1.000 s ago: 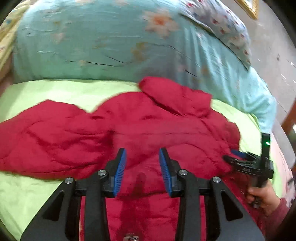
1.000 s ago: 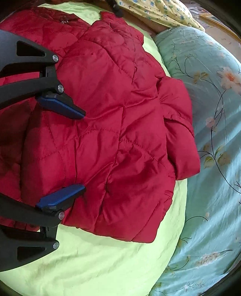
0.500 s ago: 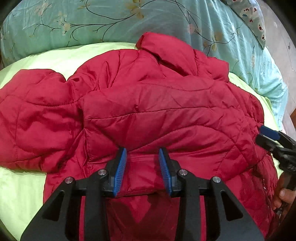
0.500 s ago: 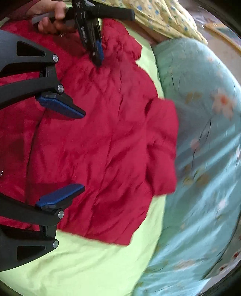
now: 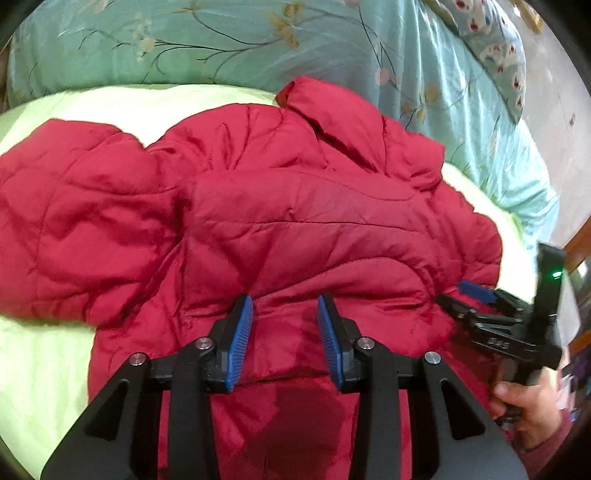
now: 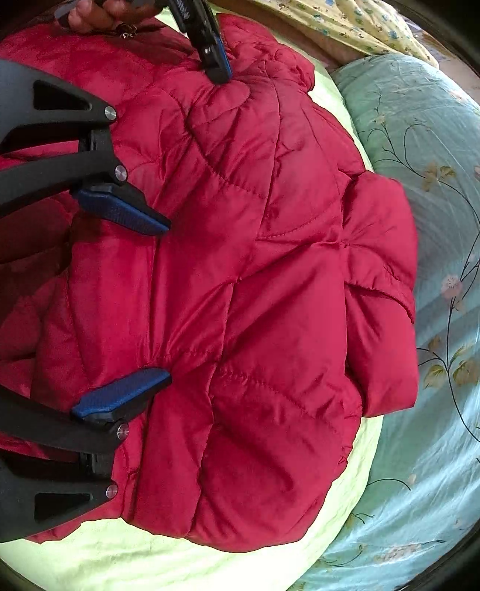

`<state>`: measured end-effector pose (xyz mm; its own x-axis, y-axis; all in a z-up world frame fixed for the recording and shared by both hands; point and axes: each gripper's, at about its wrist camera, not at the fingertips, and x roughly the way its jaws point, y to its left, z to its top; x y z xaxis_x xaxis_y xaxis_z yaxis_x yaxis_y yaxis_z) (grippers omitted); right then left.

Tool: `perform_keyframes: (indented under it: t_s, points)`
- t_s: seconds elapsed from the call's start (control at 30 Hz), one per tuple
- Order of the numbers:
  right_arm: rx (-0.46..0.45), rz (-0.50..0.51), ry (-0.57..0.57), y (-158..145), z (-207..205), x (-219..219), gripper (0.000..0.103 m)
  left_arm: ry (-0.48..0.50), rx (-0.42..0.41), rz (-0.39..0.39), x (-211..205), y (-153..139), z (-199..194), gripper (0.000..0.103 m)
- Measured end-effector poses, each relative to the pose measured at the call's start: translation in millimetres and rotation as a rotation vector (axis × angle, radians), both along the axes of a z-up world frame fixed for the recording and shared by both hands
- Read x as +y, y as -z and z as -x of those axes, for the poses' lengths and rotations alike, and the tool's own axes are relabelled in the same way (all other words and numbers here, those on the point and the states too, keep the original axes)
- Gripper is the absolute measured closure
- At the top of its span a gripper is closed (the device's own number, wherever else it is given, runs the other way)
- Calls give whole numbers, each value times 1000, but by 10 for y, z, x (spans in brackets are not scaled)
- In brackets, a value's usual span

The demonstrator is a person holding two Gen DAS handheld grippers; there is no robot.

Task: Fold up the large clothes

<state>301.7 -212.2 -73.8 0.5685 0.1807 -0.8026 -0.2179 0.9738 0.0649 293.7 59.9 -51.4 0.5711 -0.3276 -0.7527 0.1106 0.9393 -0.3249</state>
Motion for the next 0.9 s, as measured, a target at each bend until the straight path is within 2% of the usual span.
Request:
perform_keyframes:
  t_s: [0.13,0.27,0.63,0.7,0.9]
  points:
    - [-11,-11,2,-42,21,-16,26,-41,-3,13,194,-86,137,67]
    - [-33,-57,2,-182,155,-77,27,-115,-13,38,498,-123,256,53]
    - [-67,-122,-29,-450,568,-93,26,-310,17,145,1333,23,513,53]
    - [-66,-141,-40,-499,665,-93,26,-338,22,160,1448,53,536,46]
    - [-68,-168,-72,-596,929,-48,26,-444,40,234,1884,200,618,45]
